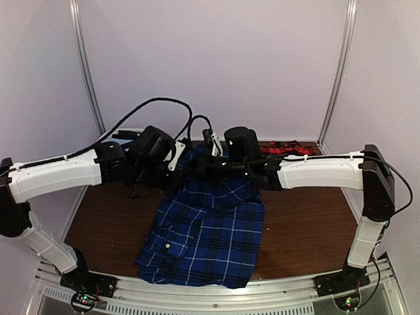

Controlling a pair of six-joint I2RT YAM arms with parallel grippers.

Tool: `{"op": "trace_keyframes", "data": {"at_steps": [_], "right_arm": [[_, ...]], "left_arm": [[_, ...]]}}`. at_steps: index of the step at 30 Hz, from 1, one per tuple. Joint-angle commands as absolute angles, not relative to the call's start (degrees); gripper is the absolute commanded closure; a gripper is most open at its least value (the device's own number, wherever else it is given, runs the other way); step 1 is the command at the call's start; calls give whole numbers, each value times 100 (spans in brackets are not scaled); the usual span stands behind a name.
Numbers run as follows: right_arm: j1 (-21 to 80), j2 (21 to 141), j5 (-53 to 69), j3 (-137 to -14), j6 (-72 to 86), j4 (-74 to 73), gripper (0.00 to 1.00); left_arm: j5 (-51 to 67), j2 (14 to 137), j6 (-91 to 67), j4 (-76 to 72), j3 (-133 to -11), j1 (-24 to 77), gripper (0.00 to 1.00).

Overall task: Fold and stack the long sleeve shirts
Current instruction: Pass from the right arm to the left, then move the right arm to the center of the board with the 1/3-folded shirt.

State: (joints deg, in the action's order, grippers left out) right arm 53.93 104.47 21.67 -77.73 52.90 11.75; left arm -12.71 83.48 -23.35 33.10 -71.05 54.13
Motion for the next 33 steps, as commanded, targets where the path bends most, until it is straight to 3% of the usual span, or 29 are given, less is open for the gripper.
{"op": "trace_keyframes", "data": {"at_steps": [1,3,10,16,25,29,33], "right_arm": [[5325,10329,2019,-7754,5214,1288,96],[5275,10233,1977,-7614,5163,1294,88],[4928,9347,1565,-6587,4750,1199,52],[4523,8429,914,-5681,4190,643,34],[4154,7785,159,-4439,3576,-178,29],[3626,8221,373,-4338,3504,224,28],[3182,9112,637,-4998,3311,354,28]], "left_arm": [[-1344,8388,-2422,3349,-7388,5432,94],[-1126,8377,-2479,3342,-7453,5427,100],[-156,8232,-3167,3049,-7568,5431,100],[-567,8161,-3482,3133,-7883,5401,100],[-554,8746,-2754,3230,-9143,4810,100],[-183,9145,-2290,3101,-9832,4578,100],[-6,9572,-2087,3199,-10307,4466,100]]}}
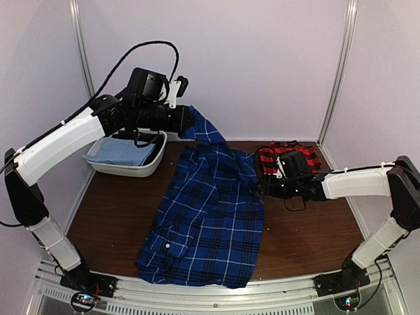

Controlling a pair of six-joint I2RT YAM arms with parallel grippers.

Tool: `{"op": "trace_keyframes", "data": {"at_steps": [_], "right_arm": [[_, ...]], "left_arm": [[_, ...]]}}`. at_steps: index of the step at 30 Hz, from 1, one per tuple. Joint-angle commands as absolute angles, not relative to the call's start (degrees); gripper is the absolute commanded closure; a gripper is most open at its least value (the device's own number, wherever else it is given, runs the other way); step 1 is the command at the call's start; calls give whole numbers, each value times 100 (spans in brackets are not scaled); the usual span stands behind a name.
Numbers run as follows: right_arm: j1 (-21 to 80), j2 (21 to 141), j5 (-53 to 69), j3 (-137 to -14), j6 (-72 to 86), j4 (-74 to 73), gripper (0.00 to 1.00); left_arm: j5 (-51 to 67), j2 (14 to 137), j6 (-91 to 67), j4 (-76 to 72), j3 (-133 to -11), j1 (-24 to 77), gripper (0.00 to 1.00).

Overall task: Fold and stack the long sleeve shirts
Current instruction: Move the right arm to the center of the board with the 1/3-folded shirt.

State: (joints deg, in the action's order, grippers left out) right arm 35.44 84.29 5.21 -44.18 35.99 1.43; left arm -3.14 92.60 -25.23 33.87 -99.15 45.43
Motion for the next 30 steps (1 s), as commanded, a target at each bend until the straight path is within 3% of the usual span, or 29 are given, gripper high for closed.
{"op": "trace_keyframes", "data": {"at_steps": [1,13,24,28,30], "right_arm": [[3089,9367,673,-5233,3279,325,28],[2298,11601,1504,-7369,3525,318,36],[2230,12544,1207,-8331,3650,-182,41],[2069,12806,1246,-8579,3670,-277,58],[1992,12899,1192,-8712,3642,-369,59]], "left_arm": [[-1,9641,-2073,3204,-10358,4431,100],[430,9782,-2057,3174,-10486,3999,100],[540,9832,-2058,3158,-10458,3855,100],[590,9941,-2044,3103,-10501,3811,100],[608,10022,-2035,3090,-10570,3781,100]]}}
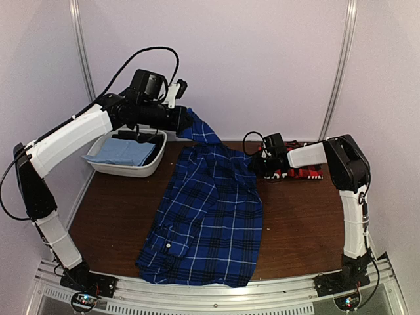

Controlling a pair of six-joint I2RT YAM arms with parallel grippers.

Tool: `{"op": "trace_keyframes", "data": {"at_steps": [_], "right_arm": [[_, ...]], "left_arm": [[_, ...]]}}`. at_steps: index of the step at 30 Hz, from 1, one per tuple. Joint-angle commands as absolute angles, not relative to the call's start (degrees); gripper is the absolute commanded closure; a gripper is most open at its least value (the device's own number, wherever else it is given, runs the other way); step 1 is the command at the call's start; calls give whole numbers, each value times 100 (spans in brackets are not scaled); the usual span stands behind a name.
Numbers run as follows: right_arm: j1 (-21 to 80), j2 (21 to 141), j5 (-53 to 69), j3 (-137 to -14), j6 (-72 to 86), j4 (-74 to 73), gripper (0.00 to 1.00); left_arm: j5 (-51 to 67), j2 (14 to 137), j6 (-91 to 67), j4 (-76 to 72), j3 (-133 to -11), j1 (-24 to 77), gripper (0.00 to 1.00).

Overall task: Fold and stack the long sleeve shirts
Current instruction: Move the right arm to the center of the board with the 1/3-folded shirt.

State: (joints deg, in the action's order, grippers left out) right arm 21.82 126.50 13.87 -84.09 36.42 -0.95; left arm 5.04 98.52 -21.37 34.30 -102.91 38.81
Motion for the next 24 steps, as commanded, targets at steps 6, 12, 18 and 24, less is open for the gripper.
{"op": "trace_keyframes", "data": {"at_steps": [6,12,18,24], "right_arm": [[1838,13346,1441,-9426,3420,-619,86],[1712,13868,1588,-10335,3226,-978,100],[1477,14328,1635,-11353,3048,-1384,100],[1484,14197,1964,-11838,2724,-1823,75]], "left_arm": [[743,10334,-2042,2999,-10834,3656,100],[883,10721,-2098,2883,-11103,3465,100],[967,11122,-2152,2783,-11482,3307,100],[893,11457,-2165,2758,-11857,3279,100]]}}
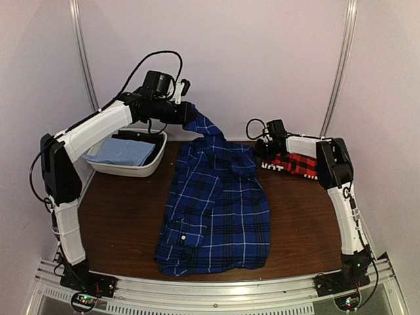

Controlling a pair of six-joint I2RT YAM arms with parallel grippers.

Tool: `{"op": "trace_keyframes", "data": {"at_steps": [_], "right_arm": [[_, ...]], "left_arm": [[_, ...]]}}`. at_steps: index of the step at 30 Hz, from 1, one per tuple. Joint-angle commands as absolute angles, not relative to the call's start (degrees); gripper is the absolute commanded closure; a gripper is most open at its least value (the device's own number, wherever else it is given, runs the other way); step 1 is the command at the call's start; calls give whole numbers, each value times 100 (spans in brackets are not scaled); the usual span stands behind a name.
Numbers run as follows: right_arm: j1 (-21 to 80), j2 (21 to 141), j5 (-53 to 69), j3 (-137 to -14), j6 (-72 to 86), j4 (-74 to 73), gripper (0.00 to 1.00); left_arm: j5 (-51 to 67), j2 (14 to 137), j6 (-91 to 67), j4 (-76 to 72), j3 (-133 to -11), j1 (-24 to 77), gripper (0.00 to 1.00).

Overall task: Fold and stack the long sleeve shirts
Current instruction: Move the right arm to the center of the board with the 1/3-folded shirt, then pick up the corner of the shirt from the center of the board.

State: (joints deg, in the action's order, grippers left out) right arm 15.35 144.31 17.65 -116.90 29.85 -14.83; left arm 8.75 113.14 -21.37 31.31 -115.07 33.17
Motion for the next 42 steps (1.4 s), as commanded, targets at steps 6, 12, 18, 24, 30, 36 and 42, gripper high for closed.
{"op": "trace_keyframes", "data": {"at_steps": [6,12,18,24,30,36,42], "right_arm": [[1585,12789,2011,-10579,2576,-1623,42],[1758,11156,1875,-8581,2601,-1336,31],[2249,9697,1658,-6592,2741,-1219,29],[2703,8432,1617,-4949,3185,-999,29],[3254,7689,1770,-3796,3597,-712,23],[3710,7422,1944,-3130,4031,-615,22],[4268,7227,2160,-2788,4517,-535,27]], "left_arm": [[961,11600,-2180,2511,-11924,3226,100],[1110,11680,-2212,2386,-11981,3217,100],[1274,11714,-2257,2286,-11999,3217,100],[1386,11760,-2302,2230,-12113,3217,100],[1468,11784,-2303,2253,-12194,3217,100],[1468,11801,-2285,2302,-12281,3217,100],[1451,11837,-2260,2298,-12454,3217,100]]}}
